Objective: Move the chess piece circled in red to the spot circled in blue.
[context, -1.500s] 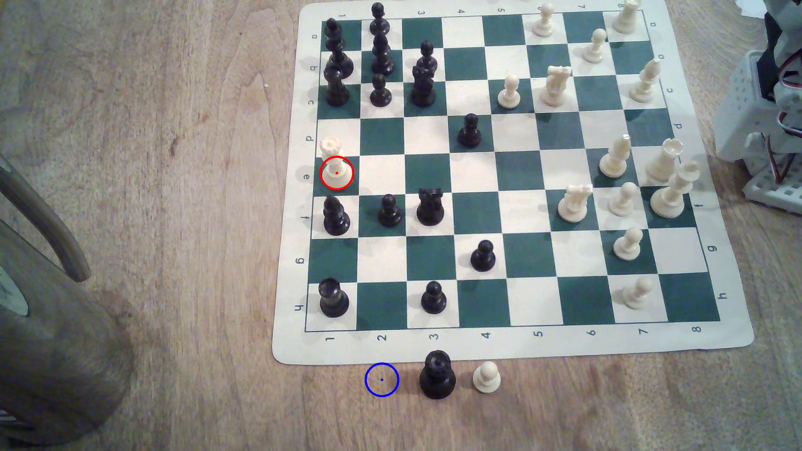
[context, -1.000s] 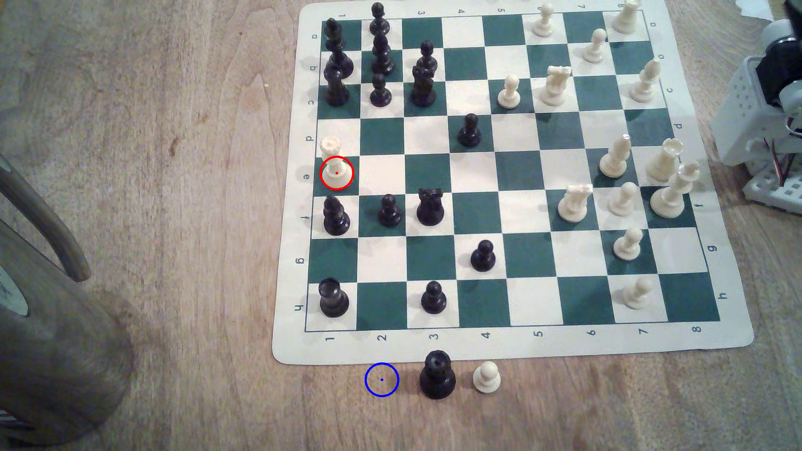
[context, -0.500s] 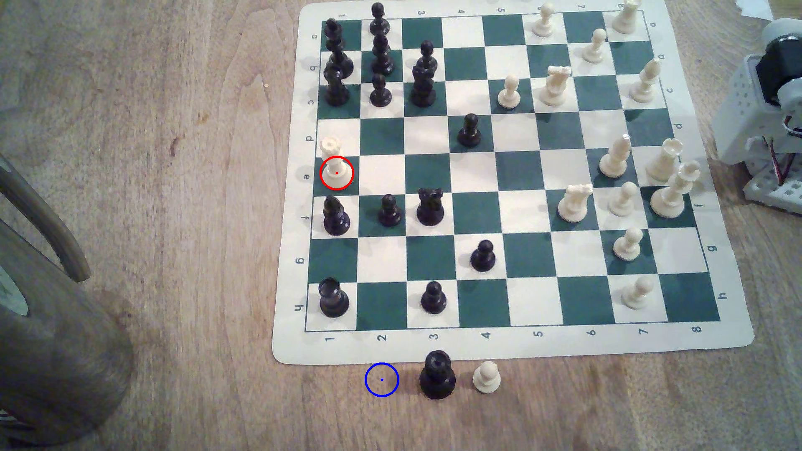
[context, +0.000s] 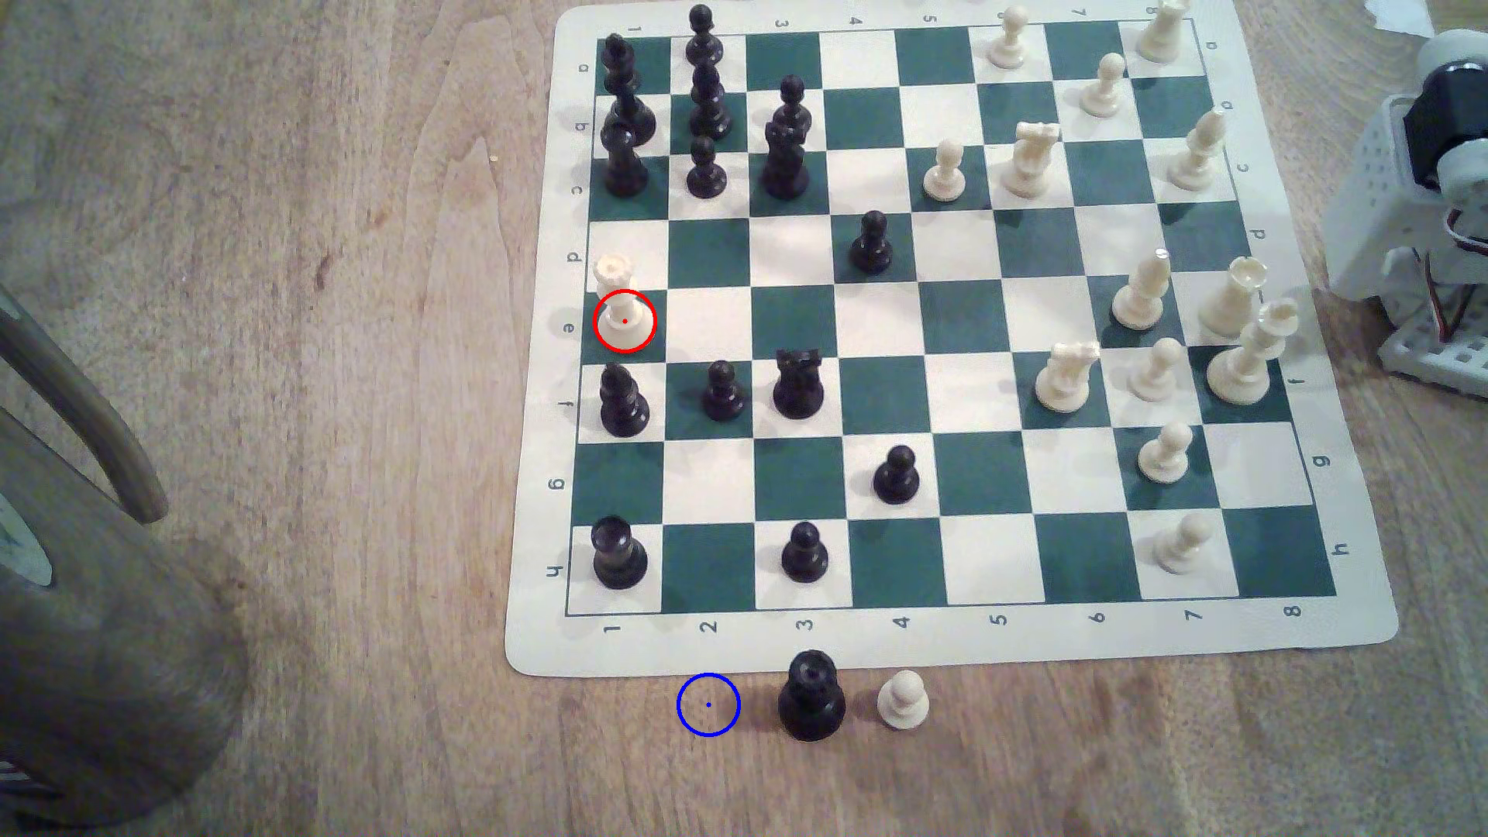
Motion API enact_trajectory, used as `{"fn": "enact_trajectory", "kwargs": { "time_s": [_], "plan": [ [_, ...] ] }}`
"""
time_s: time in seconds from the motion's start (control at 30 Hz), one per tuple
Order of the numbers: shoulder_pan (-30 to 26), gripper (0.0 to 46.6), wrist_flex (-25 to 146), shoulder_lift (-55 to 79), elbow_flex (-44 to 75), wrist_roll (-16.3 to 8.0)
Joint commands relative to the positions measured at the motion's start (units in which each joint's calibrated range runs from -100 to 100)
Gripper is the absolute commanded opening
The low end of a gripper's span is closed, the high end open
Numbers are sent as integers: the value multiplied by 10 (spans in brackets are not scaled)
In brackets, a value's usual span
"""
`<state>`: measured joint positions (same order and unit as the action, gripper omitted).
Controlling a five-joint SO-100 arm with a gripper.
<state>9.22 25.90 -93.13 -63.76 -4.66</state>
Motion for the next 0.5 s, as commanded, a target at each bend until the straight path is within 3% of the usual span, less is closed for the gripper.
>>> {"fn": "enact_trajectory", "kwargs": {
  "time_s": [0.0,0.2,0.47],
  "plan": [
    [-10,32,19,147,126,-12],
    [-71,36,89,328,229,15],
    [-69,67,238,643,562,7]
  ]
}}
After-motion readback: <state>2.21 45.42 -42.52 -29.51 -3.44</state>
